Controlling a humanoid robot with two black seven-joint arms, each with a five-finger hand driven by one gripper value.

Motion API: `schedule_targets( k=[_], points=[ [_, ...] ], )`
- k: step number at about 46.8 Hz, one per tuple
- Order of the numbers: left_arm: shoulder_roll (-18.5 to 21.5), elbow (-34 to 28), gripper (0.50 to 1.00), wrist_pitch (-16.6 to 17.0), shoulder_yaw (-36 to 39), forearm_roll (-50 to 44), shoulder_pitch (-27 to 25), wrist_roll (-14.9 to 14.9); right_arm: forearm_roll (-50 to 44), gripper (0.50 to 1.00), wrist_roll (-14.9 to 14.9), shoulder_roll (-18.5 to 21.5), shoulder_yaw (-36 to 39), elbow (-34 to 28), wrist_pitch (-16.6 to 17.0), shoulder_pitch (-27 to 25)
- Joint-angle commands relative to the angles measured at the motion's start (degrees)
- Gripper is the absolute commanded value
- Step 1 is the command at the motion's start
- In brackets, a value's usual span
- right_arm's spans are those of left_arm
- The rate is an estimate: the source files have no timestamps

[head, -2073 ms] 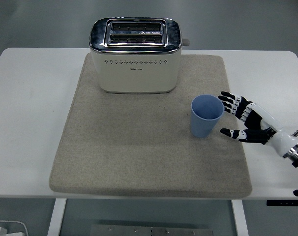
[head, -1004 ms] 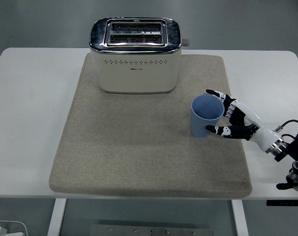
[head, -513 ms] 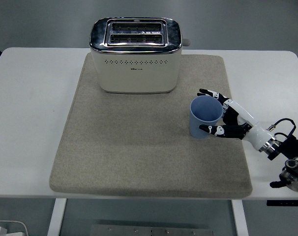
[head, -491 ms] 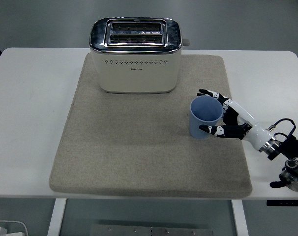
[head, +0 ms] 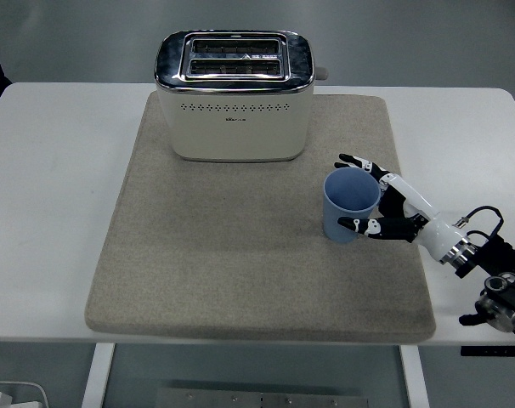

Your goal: Put the water cup in front of the bread machine

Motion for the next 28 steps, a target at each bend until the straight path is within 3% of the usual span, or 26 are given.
schedule_targets(
  k=[1, 5, 12, 16, 25, 28],
  points=[
    [0.0, 0.0, 1.0, 0.0, 0.0, 0.0, 0.0, 0.0, 0.0, 0.922, -0.1, 0.0, 0.0, 0.0, 0.0, 0.0],
    [0.0, 0.0, 1.0, 0.0, 0.0, 0.0, 0.0, 0.0, 0.0, 0.899, -0.1, 0.0, 0.0, 0.0, 0.0, 0.0],
    [0.0, 0.0, 1.0, 0.0, 0.0, 0.0, 0.0, 0.0, 0.0, 0.805, -0.1, 0.0, 0.0, 0.0, -0.1, 0.0],
    [0.0, 0.0, 1.0, 0.0, 0.0, 0.0, 0.0, 0.0, 0.0, 0.789, -0.1, 0.0, 0.0, 0.0, -0.1, 0.0],
    [0.0, 0.0, 1.0, 0.0, 0.0, 0.0, 0.0, 0.0, 0.0, 0.699, -0.1, -0.1, 0.0, 0.1, 0.0, 0.2],
    [0.0, 0.0, 1.0, 0.0, 0.0, 0.0, -0.1, 0.0, 0.0, 0.695, -0.1, 0.0, 0.0, 0.1, 0.1, 0.7]
  ],
)
